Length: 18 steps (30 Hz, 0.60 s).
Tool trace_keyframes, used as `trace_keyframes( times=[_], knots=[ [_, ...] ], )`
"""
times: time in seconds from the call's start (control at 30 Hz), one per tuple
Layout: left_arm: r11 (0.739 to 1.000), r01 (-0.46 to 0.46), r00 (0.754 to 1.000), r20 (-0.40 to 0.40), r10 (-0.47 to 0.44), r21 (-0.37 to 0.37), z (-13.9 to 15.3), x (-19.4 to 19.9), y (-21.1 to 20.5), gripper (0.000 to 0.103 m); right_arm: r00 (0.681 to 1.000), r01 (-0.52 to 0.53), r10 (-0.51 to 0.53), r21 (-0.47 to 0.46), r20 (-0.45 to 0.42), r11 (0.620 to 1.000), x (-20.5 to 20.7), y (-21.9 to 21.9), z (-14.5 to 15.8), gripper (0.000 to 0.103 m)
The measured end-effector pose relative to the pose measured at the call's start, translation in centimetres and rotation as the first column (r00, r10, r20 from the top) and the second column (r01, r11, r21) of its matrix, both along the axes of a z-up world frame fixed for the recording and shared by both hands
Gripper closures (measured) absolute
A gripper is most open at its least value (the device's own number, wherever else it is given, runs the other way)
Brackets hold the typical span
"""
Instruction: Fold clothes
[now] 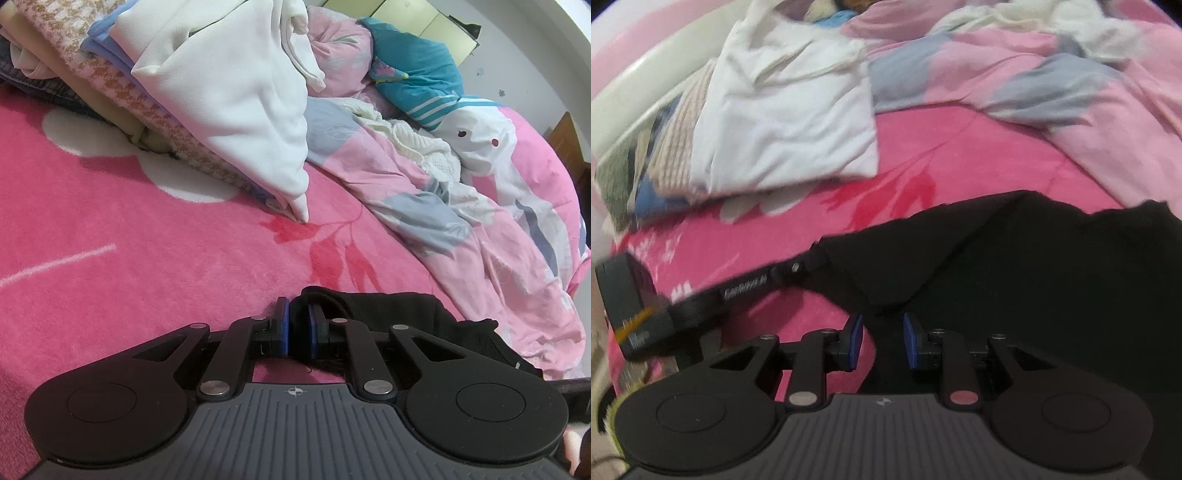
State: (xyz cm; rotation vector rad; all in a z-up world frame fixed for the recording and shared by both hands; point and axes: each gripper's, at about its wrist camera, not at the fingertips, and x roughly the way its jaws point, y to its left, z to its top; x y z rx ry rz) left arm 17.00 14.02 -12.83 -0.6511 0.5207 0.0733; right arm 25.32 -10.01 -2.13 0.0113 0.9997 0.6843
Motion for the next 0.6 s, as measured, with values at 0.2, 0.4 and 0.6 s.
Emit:
trace_keyframes(
  times=[0.2,0.4,0.6],
  knots=[
    [1.000,-0.002,1.000,0.000,0.002,-0.002,0.0,0.0,0.0,0.091,0.972,0.182,-0.162,0.112,-0.170,0.977,3.4,-1.9,-1.1,0.076],
    [1.000,-0.002,1.000,0.000,0.002,-0.004,0.0,0.1,0.0,0.091,0.935,0.255,-0.206,0.143,-0.289,0.956,5.5,-1.6,-3.2,0.076],
    [1.000,-0.002,1.000,0.001,0.002,-0.008,-0.1,0.1,0.0,0.091,0.937,0.274,-0.222,0.175,-0.268,0.946,6.3,-0.8,-3.0,0.100]
  ],
)
